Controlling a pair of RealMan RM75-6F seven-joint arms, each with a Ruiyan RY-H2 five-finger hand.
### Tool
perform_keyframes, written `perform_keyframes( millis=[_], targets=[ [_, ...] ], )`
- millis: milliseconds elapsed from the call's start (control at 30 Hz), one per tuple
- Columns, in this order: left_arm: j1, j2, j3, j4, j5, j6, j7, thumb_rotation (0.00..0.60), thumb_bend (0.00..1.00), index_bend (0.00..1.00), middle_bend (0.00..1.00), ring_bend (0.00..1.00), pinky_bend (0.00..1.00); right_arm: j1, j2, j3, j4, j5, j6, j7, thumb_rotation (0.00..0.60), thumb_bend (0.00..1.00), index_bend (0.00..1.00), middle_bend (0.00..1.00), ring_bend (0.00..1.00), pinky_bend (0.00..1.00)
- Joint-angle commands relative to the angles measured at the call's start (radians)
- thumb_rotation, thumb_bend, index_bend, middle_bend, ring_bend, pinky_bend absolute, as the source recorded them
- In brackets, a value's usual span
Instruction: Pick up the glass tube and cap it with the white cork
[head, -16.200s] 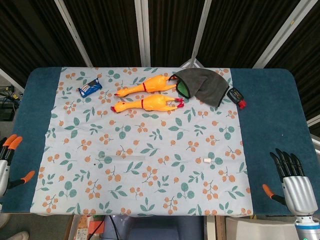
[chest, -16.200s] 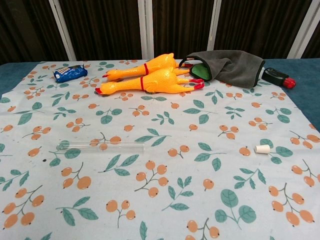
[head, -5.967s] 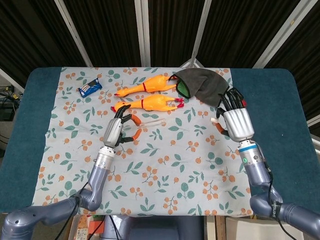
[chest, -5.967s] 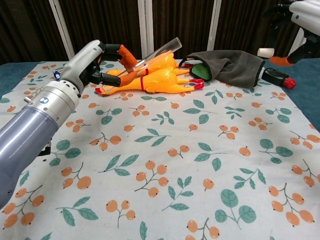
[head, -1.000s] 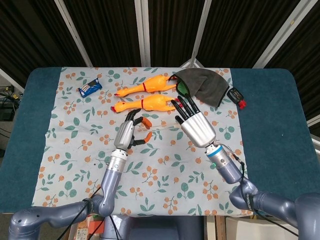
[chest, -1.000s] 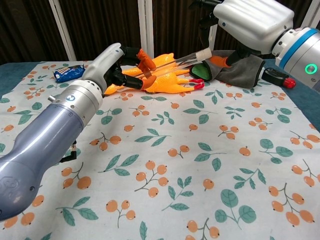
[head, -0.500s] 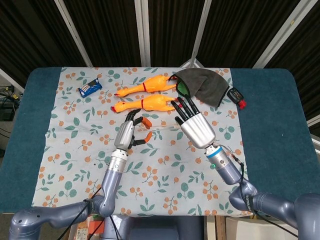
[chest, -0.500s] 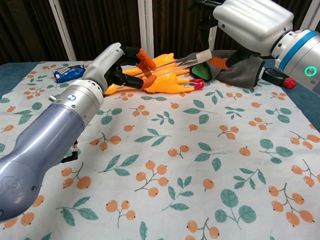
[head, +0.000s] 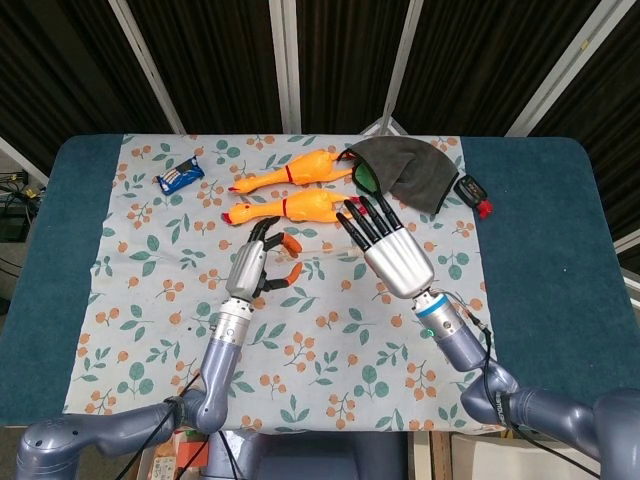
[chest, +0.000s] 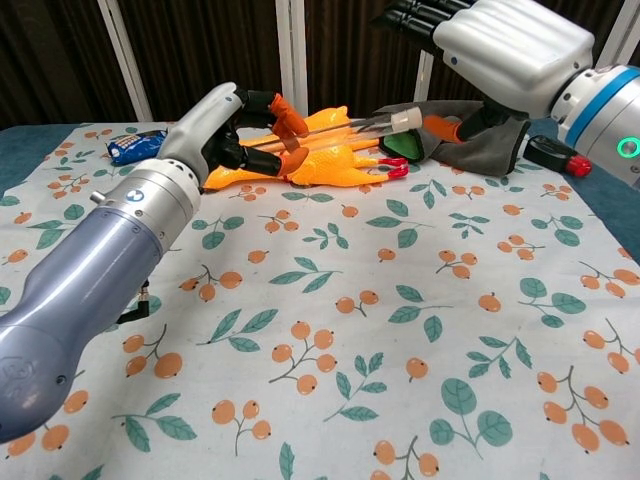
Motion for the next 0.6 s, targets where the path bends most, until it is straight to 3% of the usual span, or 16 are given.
perform_keyframes(
  millis=[33,600],
  targets=[
    [0.002,0.002,0.004,0.004,0.004,0.0,-0.005,0.6,0.61,0.67,0.57,0.1,0.0,-0.006,0.006,0.0,-0.007,0.008,-0.005,-0.011,0.6,0.42,0.02,0.03,0.0,0.0],
    [0.048,0.011,0.078,0.056,0.027,-0.017,-0.05,0.6,0.61,0.67,0.57,0.1,0.0,-0.041,0.038,-0.002,-0.008,0.044,-0.01,-0.032,0.6,0.42,0.02,0.02,0.0,0.0]
  ],
)
